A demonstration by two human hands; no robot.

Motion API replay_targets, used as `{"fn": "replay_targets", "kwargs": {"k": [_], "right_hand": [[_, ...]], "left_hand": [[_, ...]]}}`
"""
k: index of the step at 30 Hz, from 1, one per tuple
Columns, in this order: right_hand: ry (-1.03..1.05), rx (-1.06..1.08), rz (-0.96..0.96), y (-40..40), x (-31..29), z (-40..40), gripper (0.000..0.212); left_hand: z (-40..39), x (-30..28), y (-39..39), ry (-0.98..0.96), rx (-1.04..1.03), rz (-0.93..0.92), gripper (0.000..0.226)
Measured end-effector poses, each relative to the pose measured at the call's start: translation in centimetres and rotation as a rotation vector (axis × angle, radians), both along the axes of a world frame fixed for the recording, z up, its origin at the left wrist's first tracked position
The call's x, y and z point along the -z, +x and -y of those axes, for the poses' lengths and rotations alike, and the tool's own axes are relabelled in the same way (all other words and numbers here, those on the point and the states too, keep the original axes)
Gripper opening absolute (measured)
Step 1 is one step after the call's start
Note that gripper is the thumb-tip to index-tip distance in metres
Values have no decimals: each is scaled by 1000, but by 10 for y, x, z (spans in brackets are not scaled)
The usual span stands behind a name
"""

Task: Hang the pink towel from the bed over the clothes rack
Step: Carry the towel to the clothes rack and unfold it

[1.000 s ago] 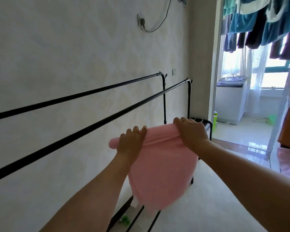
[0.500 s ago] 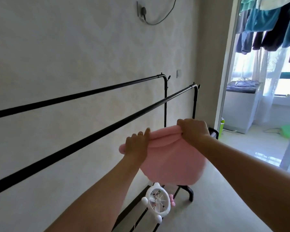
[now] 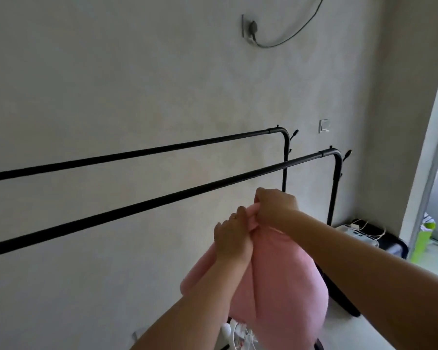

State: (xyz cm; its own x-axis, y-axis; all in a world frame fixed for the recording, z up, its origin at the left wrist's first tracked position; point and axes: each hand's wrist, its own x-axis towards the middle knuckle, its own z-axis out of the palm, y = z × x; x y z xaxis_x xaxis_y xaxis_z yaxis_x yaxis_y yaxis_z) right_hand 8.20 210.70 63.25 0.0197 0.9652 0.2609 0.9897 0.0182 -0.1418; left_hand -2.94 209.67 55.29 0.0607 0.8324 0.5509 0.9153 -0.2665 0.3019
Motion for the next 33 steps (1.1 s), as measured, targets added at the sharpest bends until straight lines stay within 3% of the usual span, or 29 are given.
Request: {"fn": "replay_targets", "kwargs": {"k": [2, 5, 8, 10, 12, 14, 18, 21, 25, 28, 33], "right_hand": [[-58, -79, -55, 4, -2, -6, 27], [-192, -287, -216, 13, -4, -14, 36], [-177, -471, -219, 23, -5, -20, 43], [-184, -499, -490, 30, -2, -22, 38], [-121, -420, -628, 38, 7, -28, 31], [-166, -333, -596, 44, 18, -27, 44], [-601, -383, -460, 38, 33, -10, 76], [-683, -414, -519, 12, 32, 0, 67], [-508, -383, -378, -24, 20, 6, 32], [-227, -354, -373, -34, 9, 6, 27], [69, -335, -436, -55, -21, 9, 22]], "left_hand": [[4, -6, 0, 27, -60, -27, 26], [11, -13, -7, 43, -160, -169, 31], [22, -24, -13, 68, -246, -237, 22], [31, -32, -15, 143, -276, -288, 10], [38, -40, -21, 200, -347, -309, 13], [43, -49, -31, 222, -396, -286, 13], [60, -68, -47, 331, -460, -219, 12], [70, -82, -56, 402, -498, -216, 15], [85, -95, -76, 426, -640, -272, 15], [94, -100, -96, 485, -696, -332, 11], [100, -108, -125, 502, -772, -541, 55]]}}
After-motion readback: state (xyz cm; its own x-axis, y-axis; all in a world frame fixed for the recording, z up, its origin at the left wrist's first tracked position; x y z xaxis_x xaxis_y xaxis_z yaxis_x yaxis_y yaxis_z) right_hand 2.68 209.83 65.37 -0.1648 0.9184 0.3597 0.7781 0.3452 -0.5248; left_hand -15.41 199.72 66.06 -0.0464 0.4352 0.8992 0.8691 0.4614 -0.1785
